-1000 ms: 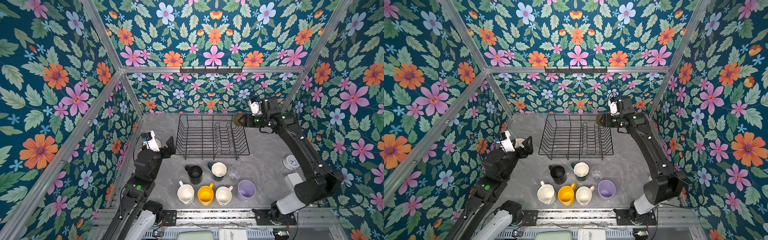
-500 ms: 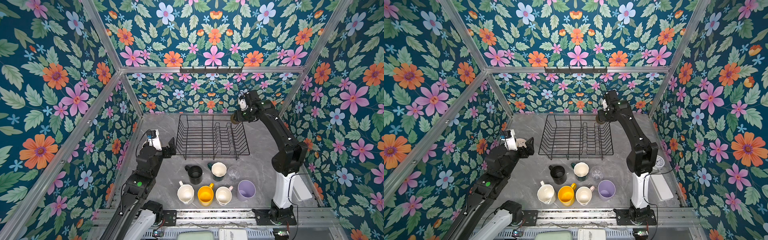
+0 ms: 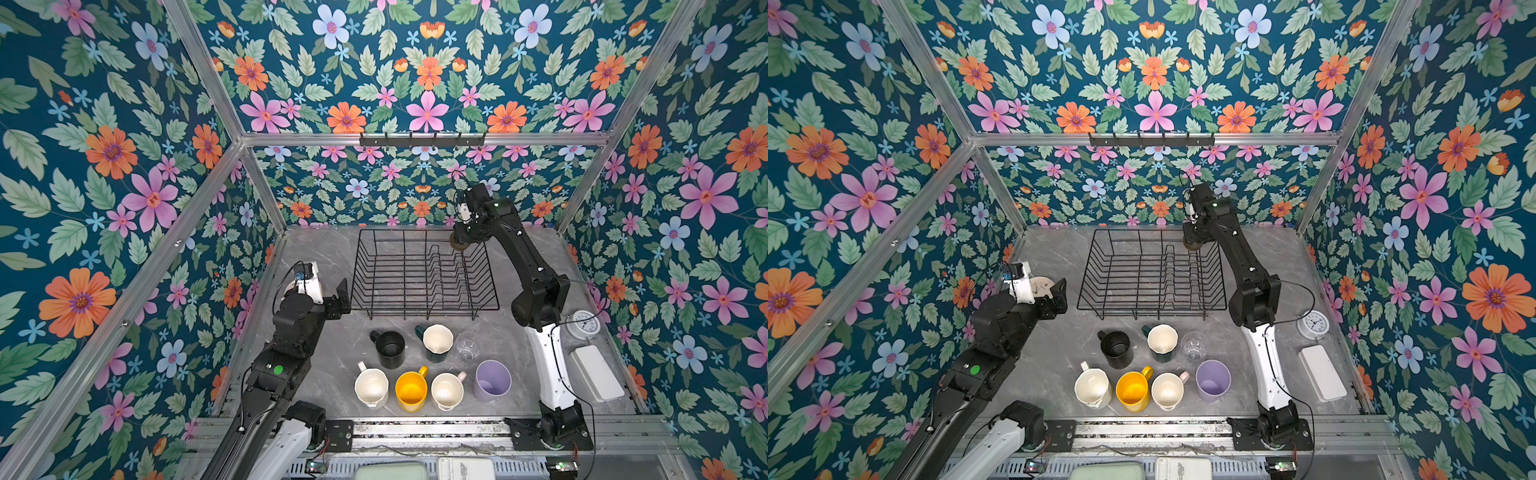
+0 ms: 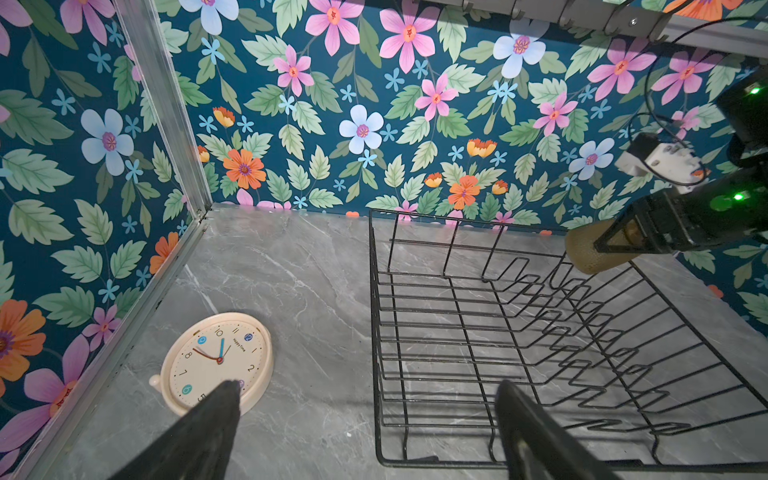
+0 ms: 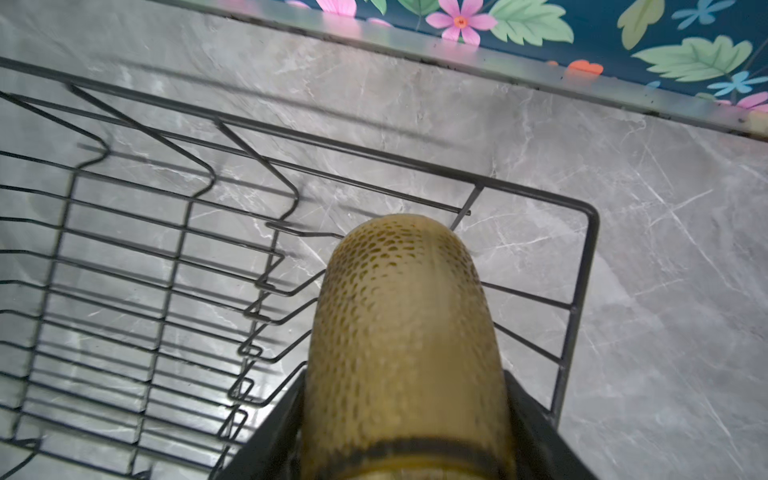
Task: Load the cups into the dish rack
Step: 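Carry the olive glass over the rack with the right gripper while the left withdraws, then lower the olive glass into the rack and open the right gripper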
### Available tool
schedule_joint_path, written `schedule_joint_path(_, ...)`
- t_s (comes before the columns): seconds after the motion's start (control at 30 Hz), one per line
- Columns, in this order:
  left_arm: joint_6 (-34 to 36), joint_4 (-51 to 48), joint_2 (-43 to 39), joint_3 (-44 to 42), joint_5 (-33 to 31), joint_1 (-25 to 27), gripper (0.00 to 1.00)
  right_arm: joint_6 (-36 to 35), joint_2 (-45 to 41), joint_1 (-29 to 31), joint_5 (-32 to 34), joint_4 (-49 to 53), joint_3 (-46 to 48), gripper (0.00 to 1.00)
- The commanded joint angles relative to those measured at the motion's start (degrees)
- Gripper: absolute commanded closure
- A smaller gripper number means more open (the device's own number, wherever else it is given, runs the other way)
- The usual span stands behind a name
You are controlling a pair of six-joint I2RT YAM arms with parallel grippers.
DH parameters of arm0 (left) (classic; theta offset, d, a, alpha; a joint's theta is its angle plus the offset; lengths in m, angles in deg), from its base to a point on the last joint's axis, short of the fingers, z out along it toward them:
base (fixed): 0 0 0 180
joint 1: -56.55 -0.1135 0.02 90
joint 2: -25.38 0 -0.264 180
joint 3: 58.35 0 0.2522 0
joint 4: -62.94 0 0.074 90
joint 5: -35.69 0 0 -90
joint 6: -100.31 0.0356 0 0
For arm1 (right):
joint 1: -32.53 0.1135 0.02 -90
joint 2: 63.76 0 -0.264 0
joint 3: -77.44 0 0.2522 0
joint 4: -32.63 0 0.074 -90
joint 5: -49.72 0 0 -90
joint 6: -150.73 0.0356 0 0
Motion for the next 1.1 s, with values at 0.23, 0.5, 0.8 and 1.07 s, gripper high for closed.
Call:
schedule_joint_path(0.23,0.5,0.1,-0.3,0.1,0.2,0.0,0.04,-0.6,3.0,0.2,2.7,-1.6,-1.1,1.0)
schedule_joint_path(0.5,0.4,0.1,-0.4,0.0,0.5,0.0,0.04,-0.5,5.9,0.3,2.0,-1.4,-2.1,1.0)
schedule_joint_path(0.8,0.3,-0.2,-0.2,0.0,0.6,0.0,0.04,-0.5,7.9,0.3,0.5,-1.5,-2.1,0.74)
schedule_joint_path(1.07,0.3,-0.3,0.0,0.0,0.9,0.0,0.04,-0.8,8.3,0.3,-0.4,-1.0,-1.9,0.22)
